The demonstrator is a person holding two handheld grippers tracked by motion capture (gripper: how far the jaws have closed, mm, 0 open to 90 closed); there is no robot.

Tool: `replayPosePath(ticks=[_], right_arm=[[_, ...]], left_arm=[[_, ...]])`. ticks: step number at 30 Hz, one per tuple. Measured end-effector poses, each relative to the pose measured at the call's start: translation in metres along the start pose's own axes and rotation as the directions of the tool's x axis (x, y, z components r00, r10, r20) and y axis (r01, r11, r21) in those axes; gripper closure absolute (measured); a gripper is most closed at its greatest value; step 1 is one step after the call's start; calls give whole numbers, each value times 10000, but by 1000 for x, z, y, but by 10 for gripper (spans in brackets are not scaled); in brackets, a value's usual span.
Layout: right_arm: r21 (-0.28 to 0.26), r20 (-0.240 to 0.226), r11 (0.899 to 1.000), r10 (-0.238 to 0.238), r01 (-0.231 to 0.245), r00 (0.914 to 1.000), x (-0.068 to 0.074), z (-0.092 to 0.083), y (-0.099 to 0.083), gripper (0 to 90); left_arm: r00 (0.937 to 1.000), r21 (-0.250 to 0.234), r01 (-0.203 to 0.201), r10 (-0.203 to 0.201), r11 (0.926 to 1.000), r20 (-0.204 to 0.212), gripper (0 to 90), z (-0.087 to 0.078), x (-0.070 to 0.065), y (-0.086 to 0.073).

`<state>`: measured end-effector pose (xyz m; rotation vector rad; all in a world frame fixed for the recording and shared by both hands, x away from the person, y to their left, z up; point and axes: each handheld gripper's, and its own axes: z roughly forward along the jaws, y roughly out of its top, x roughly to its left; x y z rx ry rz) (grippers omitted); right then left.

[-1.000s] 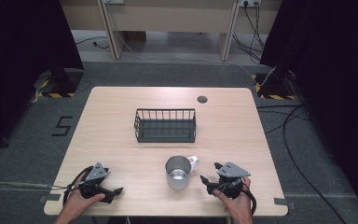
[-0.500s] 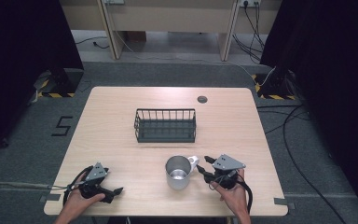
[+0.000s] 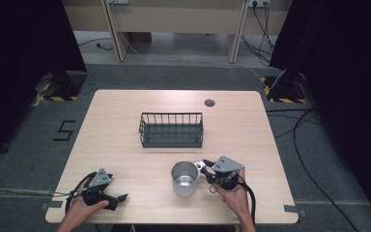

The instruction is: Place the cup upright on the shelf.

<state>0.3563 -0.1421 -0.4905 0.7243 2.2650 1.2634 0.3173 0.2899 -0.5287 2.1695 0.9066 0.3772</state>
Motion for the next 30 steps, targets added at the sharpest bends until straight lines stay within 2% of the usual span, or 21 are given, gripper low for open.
replayPosePath(ticks=[3,7,12,21,24,25,26,27,28,29,30], right_arm=[[80,233,9997,-234,232,9995,2,-2,0,764],[242,375,9990,-377,368,9986,7,-10,-1,760],[89,295,9999,-101,99,9995,14,-21,-9,750],[80,257,10000,-24,22,9997,27,-37,-16,693],[52,327,10000,33,-34,9995,31,-42,-16,613],[52,327,10000,33,-34,9995,31,-42,-16,613],[-145,345,9998,156,-151,9993,32,-45,-14,482],[-145,345,9998,156,-151,9993,32,-45,-14,482],[-483,345,9981,402,-385,9986,32,-48,-11,373],[-483,345,9981,402,-385,9986,32,-48,-11,373],[-819,74,9942,709,-701,9975,33,-51,-8,272]], left_arm=[[10000,-1,-1,1,10000,-1,0,0,0,0],[10000,-1,-1,1,10000,-2,0,0,0,0],[10000,-4,1,-1,10000,-3,0,0,0,0],[10000,-2,-1,1,10000,-4,0,0,0,0],[10000,-2,3,-3,10000,-4,0,0,0,0],[10000,-2,3,-3,10000,-4,0,0,0,0],[10000,-3,1,-1,10000,-5,0,0,0,0],[10000,-2,1,-1,10000,-5,0,0,0,0],[10000,-3,1,-1,10000,-6,0,0,0,0],[10000,-3,1,-1,10000,-6,0,0,0,0],[10000,-3,3,-3,10000,-5,0,0,0,0]])
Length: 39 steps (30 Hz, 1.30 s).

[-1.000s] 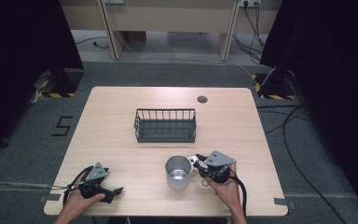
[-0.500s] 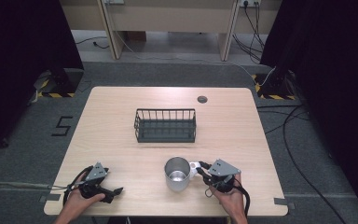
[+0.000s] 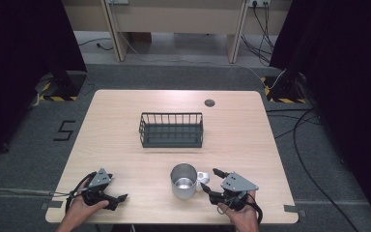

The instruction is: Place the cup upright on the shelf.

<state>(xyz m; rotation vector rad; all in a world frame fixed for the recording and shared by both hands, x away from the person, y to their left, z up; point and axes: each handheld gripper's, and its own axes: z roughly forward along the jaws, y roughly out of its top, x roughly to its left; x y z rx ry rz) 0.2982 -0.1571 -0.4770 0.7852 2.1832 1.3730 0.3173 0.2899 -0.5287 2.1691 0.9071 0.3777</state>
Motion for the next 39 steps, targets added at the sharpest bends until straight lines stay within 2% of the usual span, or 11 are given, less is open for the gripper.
replayPosePath(ticks=[1,2,5,7,9,15,17,25,32,39], right_arm=[[0,0,10000,0,0,10000,0,0,0,272],[-186,-142,9998,94,-97,9999,4,-2,2,206],[-261,-361,9995,153,-163,9992,8,-1,3,157],[-329,-441,9993,140,-154,9989,9,-1,3,155],[-545,-739,9984,123,-164,9972,12,1,5,154],[-794,-894,9966,164,-236,9959,17,7,12,153],[-848,-1023,9960,188,-275,9946,19,13,15,153],[-749,-1317,9972,-12,-87,9913,26,29,23,151],[-546,-1328,9985,-124,52,9911,29,43,30,75],[-330,-1447,9994,-86,39,9894,29,53,30,50]], left_arm=[[10000,0,0,0,10000,0,0,0,0,0],[10000,0,-1,1,10000,0,0,0,0,0],[10000,0,-1,1,10000,0,0,0,0,0],[10000,-2,2,-2,10000,-1,0,0,0,0],[10000,-1,-1,1,10000,0,0,0,0,0],[10000,2,-3,3,10000,0,0,0,0,0],[10000,1,-3,3,10000,0,0,0,0,0],[10000,2,-3,3,10000,0,0,0,0,0],[10000,2,-3,3,10000,-1,0,0,0,0],[10000,2,-2,2,10000,0,0,0,0,0]])
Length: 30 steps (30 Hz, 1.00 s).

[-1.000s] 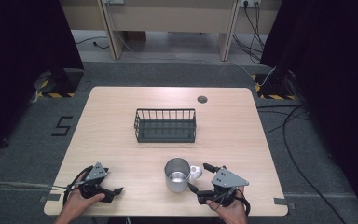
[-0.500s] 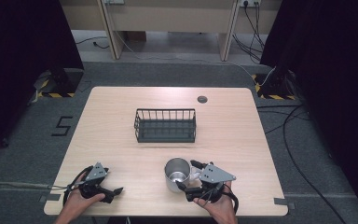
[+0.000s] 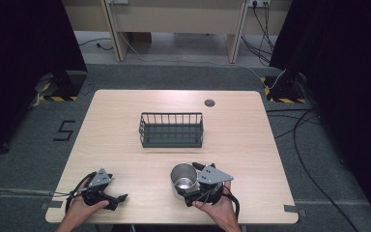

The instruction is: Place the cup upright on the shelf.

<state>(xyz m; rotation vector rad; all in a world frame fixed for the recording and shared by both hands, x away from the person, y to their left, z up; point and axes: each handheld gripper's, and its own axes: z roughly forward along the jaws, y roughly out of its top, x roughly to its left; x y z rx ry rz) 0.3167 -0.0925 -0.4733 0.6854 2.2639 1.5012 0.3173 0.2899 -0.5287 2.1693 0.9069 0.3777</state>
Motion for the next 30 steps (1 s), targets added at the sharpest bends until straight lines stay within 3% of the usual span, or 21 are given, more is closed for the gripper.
replayPosePath(ticks=[17,25,30], right_arm=[[199,-194,9997,110,-107,9998,-3,12,1,56],[149,90,9999,10,-11,10000,-1,12,3,62],[-86,268,10000,49,-46,9996,-4,9,14,63]], left_arm=[[10000,-1,-1,1,10000,-1,0,0,0,0],[10000,3,-5,5,10000,6,0,0,0,0],[10000,1,-3,3,10000,5,0,0,0,0]])
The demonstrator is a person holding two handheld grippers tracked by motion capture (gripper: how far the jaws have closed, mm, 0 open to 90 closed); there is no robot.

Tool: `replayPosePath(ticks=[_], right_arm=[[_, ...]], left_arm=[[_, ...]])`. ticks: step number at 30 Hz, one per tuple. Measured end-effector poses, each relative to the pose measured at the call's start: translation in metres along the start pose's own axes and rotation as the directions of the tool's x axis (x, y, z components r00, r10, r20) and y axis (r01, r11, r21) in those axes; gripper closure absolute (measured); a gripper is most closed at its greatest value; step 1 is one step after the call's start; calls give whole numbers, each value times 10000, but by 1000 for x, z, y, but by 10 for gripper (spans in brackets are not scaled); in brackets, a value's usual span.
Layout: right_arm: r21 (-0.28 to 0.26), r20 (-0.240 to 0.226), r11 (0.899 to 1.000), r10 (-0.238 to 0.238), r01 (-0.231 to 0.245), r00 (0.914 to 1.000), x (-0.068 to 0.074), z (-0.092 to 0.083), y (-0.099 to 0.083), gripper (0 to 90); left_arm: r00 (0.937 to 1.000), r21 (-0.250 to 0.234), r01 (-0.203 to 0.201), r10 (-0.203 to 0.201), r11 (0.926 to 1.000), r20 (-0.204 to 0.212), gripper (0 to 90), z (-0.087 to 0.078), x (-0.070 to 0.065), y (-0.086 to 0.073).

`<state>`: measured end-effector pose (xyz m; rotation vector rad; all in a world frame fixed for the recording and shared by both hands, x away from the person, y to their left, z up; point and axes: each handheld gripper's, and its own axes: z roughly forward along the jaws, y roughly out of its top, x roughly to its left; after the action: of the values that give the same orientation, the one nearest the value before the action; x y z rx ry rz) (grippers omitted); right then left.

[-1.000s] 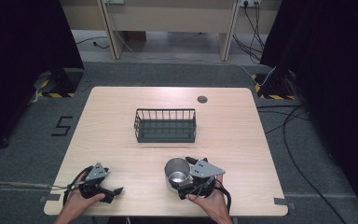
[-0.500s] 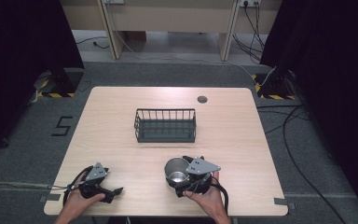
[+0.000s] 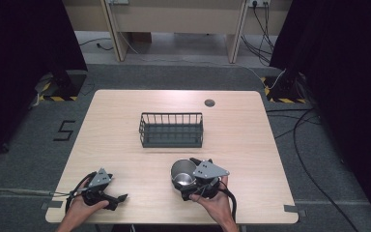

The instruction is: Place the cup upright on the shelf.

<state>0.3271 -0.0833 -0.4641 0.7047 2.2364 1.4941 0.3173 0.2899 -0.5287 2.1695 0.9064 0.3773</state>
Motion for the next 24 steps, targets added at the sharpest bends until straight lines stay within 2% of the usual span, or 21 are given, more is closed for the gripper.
replayPosePath(ticks=[8,24], right_arm=[[-59,-14,10000,76,-76,10000,-8,2,16,63],[-163,-56,9999,-48,47,10000,-28,7,62,64]], left_arm=[[10000,1,-1,1,10000,1,0,0,0,0],[10000,4,-13,13,10000,-4,0,0,0,0]])
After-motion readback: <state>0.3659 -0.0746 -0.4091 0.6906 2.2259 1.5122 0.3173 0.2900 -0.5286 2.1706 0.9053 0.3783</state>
